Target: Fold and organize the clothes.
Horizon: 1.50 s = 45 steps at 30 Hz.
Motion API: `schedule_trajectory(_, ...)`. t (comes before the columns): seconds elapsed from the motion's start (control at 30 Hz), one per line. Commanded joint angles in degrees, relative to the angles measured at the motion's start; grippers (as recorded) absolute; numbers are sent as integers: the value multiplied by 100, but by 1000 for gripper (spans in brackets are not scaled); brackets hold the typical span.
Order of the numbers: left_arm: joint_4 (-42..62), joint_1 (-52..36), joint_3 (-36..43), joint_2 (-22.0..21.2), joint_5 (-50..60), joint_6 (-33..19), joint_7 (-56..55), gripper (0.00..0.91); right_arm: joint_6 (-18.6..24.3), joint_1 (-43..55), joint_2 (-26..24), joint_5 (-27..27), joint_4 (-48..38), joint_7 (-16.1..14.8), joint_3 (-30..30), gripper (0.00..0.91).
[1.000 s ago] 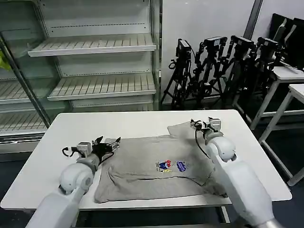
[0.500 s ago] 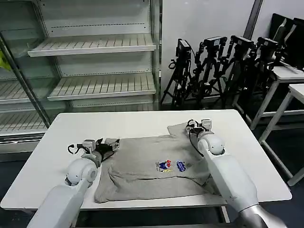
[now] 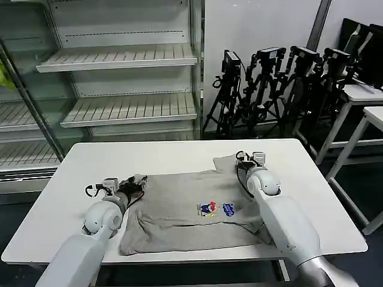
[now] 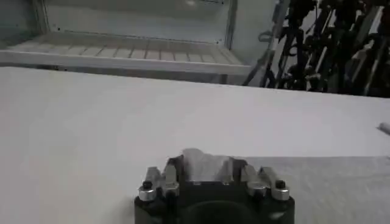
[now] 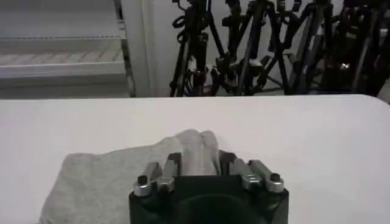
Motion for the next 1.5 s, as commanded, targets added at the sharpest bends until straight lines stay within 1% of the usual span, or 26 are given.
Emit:
schedule_trajectory(0.03,27,33,7,-19,-246,18,53,20,52,-8,30,116,-18,-2,-2,0)
schedule_trajectory(0.2,-42,62,-55,-29,-361,11,113,20,475,-65,27,130,131,2,81,0)
schedule_trajectory(0.27,-114,83,-89,-16,-399,10,132,20,627,-105,-10,278,255,-50,127,0)
schedule_trajectory(0.37,-242,112,-136,52,-403,14,200,20,731,-153,-80,397,431,-78,170,0)
schedule_trajectory(0.5,-427,183,-231,146,-422,17,215,20,758,-331,-222,489,965,-93,271,0)
schedule_trajectory(0.77,-881,381,-487,332,-577,15,206,20,686,-1048,-667,542,2377,-105,502,0)
schedule_trajectory(0.93,-1277,593,-632,499,-628,14,207,20,676,-1652,-987,487,3090,-131,660,0)
schedule_trajectory(1.07,-1750,1093,-729,578,-578,13,199,20,728,-2227,-1158,331,3559,-182,867,0)
schedule_trajectory(1.23,-2283,1697,-852,622,-467,15,208,20,739,-3126,-1316,259,4095,-198,1293,0)
schedule_trajectory(1.37,-2696,2196,-884,637,-219,12,214,20,742,-3813,-1308,136,4443,-232,1687,0)
schedule_trajectory(1.5,-2946,2726,-864,613,39,10,258,20,803,-4534,-1155,-25,4802,-286,2080,0)
